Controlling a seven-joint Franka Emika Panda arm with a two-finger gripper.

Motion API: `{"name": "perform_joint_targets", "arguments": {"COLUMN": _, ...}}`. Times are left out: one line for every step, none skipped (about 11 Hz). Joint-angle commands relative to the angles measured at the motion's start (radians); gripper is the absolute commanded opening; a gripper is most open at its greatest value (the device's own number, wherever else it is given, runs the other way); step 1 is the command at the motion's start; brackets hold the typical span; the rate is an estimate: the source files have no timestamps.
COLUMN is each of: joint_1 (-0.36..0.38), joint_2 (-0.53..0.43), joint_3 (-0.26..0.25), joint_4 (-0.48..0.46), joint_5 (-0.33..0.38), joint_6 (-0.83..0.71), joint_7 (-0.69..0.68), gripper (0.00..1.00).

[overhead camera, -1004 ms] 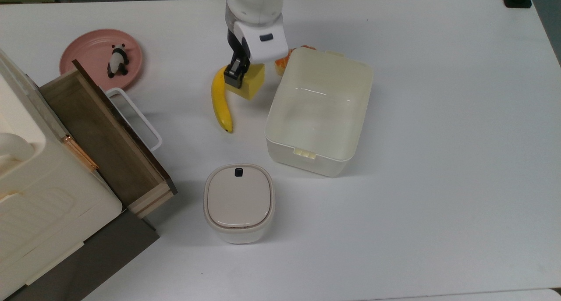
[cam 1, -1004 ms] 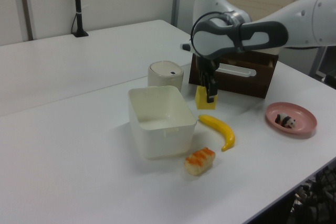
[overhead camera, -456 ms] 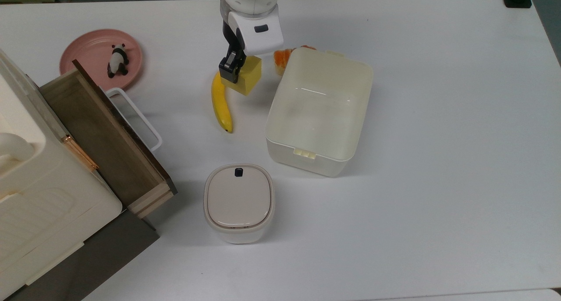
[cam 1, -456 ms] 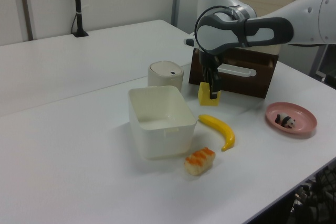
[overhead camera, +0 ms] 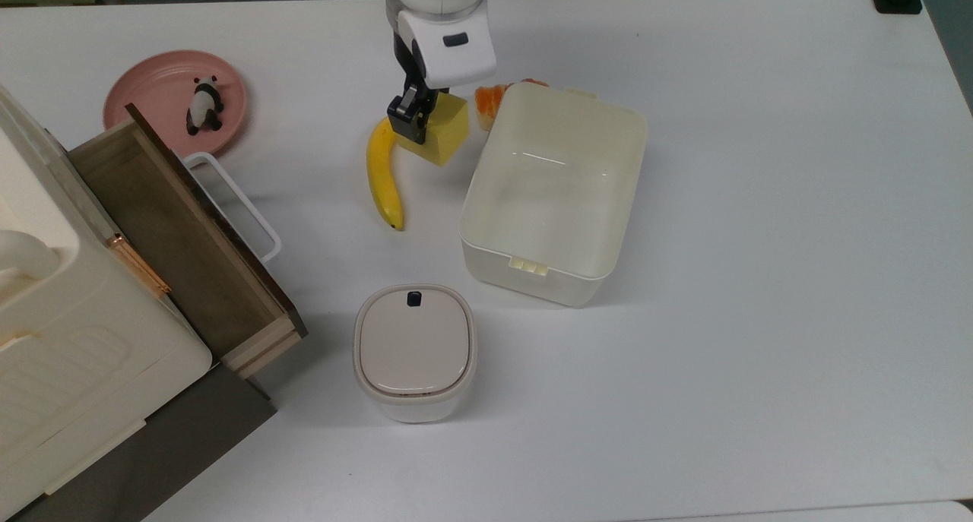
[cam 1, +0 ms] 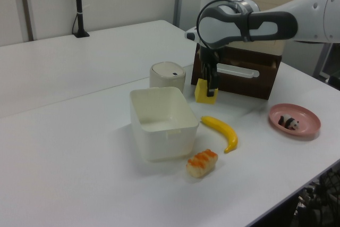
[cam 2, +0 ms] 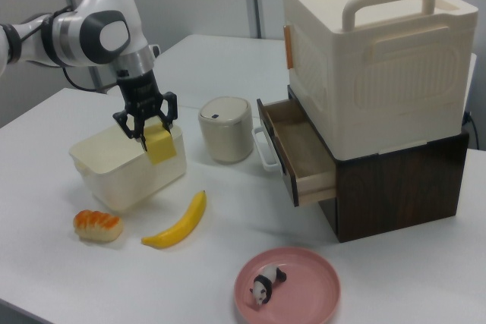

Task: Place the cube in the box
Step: 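Lift the yellow cube up off the table, then carry the cube over the cream box and lower it inside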

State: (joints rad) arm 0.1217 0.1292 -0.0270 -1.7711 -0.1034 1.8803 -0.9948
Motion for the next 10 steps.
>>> {"name": "perform_joint_targets", "arguments": {"joint_1": 0.030, "joint_2": -0.007, "joint_3": 0.007, "joint_4": 0.056, "joint_5": 0.036, "joint_6": -0.009, "joint_7": 0.019, "gripper": 0.26}}
{"name": "perform_joint_targets", "arguments": {"joint_1": 0.050, "joint_2": -0.002, "joint_3": 0.007, "joint_4": 0.071, "joint_5": 0.045, "joint_6": -0.007, "joint_7": 0.021, "gripper": 0.27}}
{"name": "perform_joint_targets", "arguments": {"joint_1": 0.068, "joint_2": 0.001, "joint_3": 0.007, "joint_4": 0.077, "joint_5": 0.057, "joint_6": -0.006, "joint_7": 0.022, "gripper": 0.27}}
{"name": "perform_joint_targets", "arguments": {"joint_1": 0.085, "joint_2": 0.004, "joint_3": 0.007, "joint_4": 0.078, "joint_5": 0.063, "joint_6": -0.006, "joint_7": 0.022, "gripper": 0.28}}
{"name": "perform_joint_targets", "arguments": {"joint_1": 0.107, "joint_2": 0.012, "joint_3": 0.009, "joint_4": 0.085, "joint_5": 0.064, "joint_6": -0.006, "joint_7": 0.022, "gripper": 0.29}}
{"name": "perform_joint_targets", "arguments": {"joint_1": 0.134, "joint_2": 0.023, "joint_3": 0.009, "joint_4": 0.094, "joint_5": 0.064, "joint_6": -0.006, "joint_7": 0.031, "gripper": 0.29}}
{"name": "perform_joint_targets", "arguments": {"joint_1": 0.142, "joint_2": 0.033, "joint_3": 0.010, "joint_4": 0.097, "joint_5": 0.062, "joint_6": -0.006, "joint_7": 0.057, "gripper": 0.31}}
{"name": "perform_joint_targets", "arguments": {"joint_1": 0.142, "joint_2": 0.036, "joint_3": 0.019, "joint_4": 0.098, "joint_5": 0.062, "joint_6": -0.006, "joint_7": 0.068, "gripper": 0.43}}
{"name": "perform_joint_targets", "arguments": {"joint_1": 0.141, "joint_2": 0.035, "joint_3": 0.035, "joint_4": 0.098, "joint_5": 0.057, "joint_6": -0.006, "joint_7": 0.102, "gripper": 0.99}}
{"name": "perform_joint_targets", "arguments": {"joint_1": 0.141, "joint_2": 0.030, "joint_3": 0.039, "joint_4": 0.099, "joint_5": 0.057, "joint_6": -0.007, "joint_7": 0.111, "gripper": 1.00}}
